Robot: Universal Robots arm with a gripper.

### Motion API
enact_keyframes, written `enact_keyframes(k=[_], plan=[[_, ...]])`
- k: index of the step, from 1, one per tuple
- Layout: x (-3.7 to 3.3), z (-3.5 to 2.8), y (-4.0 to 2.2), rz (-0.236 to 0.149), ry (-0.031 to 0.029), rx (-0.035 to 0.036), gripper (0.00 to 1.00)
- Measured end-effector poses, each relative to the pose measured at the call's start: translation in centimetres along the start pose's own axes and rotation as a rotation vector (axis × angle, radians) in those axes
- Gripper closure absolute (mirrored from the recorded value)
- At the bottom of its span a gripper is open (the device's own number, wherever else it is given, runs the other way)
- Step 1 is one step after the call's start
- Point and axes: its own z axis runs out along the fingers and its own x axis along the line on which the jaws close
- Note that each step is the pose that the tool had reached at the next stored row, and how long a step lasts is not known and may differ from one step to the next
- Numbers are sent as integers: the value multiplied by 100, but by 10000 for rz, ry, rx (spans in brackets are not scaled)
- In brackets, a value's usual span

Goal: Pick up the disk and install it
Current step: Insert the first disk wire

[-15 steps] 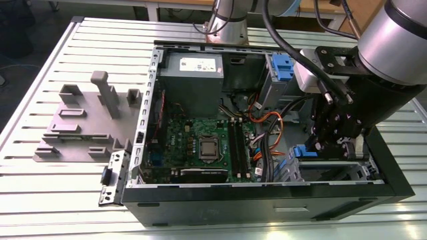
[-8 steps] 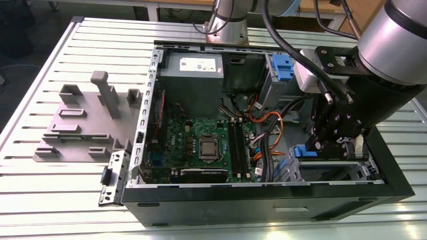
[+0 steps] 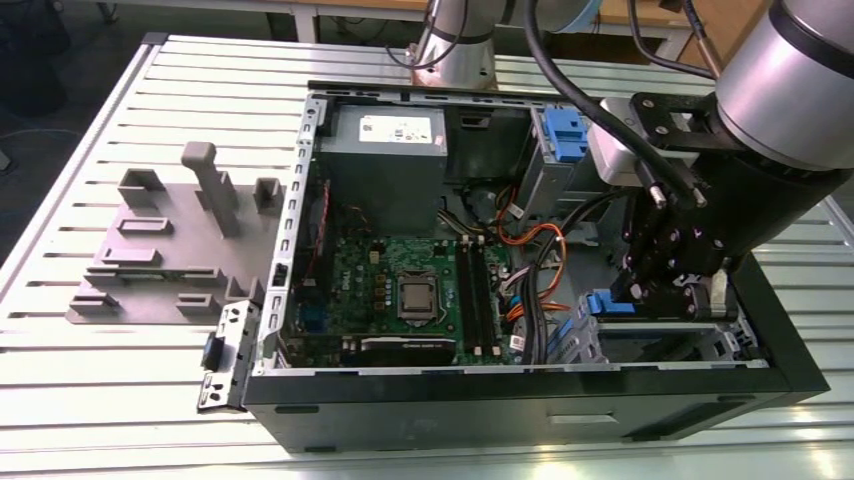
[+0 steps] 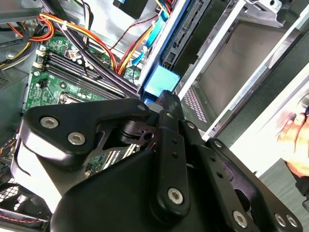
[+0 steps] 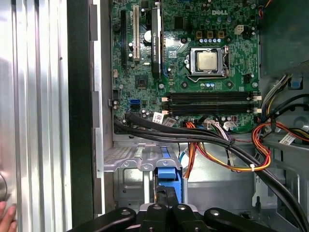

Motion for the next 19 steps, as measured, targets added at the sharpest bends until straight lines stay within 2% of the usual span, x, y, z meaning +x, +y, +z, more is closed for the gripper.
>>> enact_keyframes(k=[7, 14, 19], plan=[[-2, 0, -59, 0, 0, 0, 89], [-6, 0, -150, -1, 1, 0, 89], [-7, 1, -177, 1, -1, 0, 89]])
